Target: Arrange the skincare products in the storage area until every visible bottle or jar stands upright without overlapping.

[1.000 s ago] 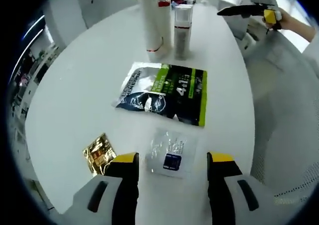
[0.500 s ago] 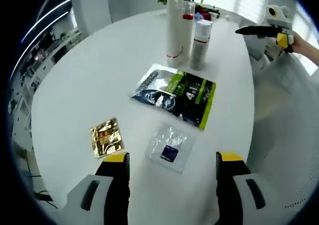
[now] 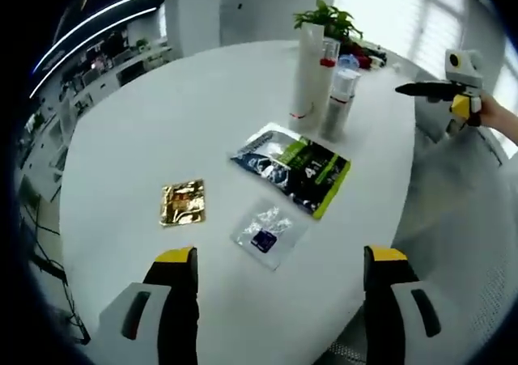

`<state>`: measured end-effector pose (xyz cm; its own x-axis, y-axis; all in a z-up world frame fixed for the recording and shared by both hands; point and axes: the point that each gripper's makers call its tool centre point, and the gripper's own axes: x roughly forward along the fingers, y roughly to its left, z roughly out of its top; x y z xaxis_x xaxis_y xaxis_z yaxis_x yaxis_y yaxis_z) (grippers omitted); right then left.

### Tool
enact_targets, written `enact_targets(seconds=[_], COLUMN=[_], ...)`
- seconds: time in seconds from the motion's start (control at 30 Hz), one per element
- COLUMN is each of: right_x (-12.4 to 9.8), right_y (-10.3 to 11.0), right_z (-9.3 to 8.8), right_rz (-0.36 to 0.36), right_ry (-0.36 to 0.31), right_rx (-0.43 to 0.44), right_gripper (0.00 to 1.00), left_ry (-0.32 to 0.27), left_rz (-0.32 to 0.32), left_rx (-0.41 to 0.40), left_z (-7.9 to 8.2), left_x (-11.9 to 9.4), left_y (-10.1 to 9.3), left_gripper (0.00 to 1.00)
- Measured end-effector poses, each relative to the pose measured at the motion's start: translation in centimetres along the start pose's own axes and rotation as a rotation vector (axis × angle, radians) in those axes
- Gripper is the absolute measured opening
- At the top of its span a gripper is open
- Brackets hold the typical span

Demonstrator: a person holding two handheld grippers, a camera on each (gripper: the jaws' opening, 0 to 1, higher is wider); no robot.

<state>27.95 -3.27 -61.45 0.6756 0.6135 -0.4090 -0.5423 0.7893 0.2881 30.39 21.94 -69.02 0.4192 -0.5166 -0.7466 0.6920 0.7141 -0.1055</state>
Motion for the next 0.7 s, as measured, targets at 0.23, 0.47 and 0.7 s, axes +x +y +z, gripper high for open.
enact_targets(seconds=[0.23, 0.47, 0.7], right_x=[-0.5, -0.8, -0.8], right_y=[0.4, 0.8, 1.1], right_z=[-0.2, -0.3, -0.2], right_rz=[0.003, 0.012, 0.019], right_ry=[-0.002, -0.005, -0.012], right_rx=[-0.003, -0.009, -0.017], right_gripper=[0.91, 0.91, 0.92], left_ry=[-0.027, -0.069, -0.115], left_rz=[0.038, 0.077, 0.109], left_rx=[-0.071, -0.132, -0.170], left_z=[-1.2, -1.7, -1.4], left_x=[-1.2, -2.4, -3.7], left_y=[-0.6, -1.0, -1.5], left_gripper=[0.85, 0.89, 0.93])
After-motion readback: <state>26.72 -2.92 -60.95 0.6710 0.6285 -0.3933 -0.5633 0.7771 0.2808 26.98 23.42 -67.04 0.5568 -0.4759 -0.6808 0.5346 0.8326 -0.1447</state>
